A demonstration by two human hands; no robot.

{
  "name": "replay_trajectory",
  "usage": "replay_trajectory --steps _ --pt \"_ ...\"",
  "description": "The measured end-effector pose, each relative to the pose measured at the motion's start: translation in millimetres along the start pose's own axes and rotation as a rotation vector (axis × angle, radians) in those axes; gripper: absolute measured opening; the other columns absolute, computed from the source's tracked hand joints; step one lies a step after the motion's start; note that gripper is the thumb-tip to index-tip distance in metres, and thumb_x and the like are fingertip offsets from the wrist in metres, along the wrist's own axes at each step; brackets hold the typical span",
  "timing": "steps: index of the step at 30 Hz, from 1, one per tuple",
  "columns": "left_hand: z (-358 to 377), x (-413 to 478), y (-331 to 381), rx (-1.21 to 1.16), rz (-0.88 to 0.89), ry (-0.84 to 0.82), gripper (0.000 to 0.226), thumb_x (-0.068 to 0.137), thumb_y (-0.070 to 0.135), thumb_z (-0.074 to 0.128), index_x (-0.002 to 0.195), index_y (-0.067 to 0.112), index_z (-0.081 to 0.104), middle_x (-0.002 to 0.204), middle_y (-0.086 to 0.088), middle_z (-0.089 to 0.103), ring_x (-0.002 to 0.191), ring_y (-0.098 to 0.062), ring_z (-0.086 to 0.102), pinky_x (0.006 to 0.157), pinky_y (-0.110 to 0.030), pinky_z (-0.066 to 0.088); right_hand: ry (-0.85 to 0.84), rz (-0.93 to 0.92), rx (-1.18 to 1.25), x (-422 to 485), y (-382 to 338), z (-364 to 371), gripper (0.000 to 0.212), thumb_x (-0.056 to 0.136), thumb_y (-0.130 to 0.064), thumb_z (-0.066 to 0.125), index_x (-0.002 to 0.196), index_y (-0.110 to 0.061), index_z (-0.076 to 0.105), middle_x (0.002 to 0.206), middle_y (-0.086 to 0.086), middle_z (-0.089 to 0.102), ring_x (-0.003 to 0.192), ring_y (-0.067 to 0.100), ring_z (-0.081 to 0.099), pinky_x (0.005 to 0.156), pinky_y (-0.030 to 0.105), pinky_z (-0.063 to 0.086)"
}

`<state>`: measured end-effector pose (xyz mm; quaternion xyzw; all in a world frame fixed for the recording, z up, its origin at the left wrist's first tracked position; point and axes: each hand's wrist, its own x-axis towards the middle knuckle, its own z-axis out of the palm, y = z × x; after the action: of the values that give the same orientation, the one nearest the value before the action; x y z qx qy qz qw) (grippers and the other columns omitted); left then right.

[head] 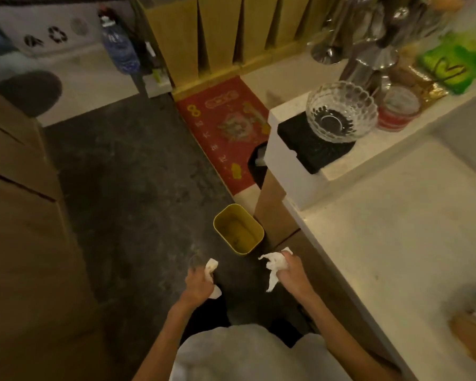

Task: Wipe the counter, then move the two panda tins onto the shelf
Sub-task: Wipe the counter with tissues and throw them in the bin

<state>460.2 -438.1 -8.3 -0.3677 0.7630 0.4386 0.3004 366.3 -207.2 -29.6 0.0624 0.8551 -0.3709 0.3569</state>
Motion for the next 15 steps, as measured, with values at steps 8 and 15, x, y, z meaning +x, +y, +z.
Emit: replay_trajectory --steps 8,15 --pt "-38.9 196.6 -7.6 -0.052 0.181 -0.061 0.048 0.089 -0.005 0.056 0.132 0.018 0.053 0.125 -0.014 0.059 0.113 -0.030 0.059 0.097 -0.046 0.052 0.019 0.136 0.043 138.5 -65.3 89.5 0.051 0.088 -0.001 0.063 0.136 -0.010 0.047 0.129 0.011 0.054 0.118 0.029 0.055 0.096 0.039 0.050" --pt "47.9 460.0 -34.9 0.253 0.376 -0.166 0.039 0.096 0.016 0.056 0.135 0.021 0.053 0.140 -0.013 0.050 0.120 -0.035 0.056 0.103 -0.046 0.049 0.221 0.298 0.086 354.8 13.7 204.2 0.044 0.091 -0.012 0.065 0.133 -0.010 0.050 0.132 0.014 0.059 0.119 0.030 0.057 0.094 0.029 0.043"
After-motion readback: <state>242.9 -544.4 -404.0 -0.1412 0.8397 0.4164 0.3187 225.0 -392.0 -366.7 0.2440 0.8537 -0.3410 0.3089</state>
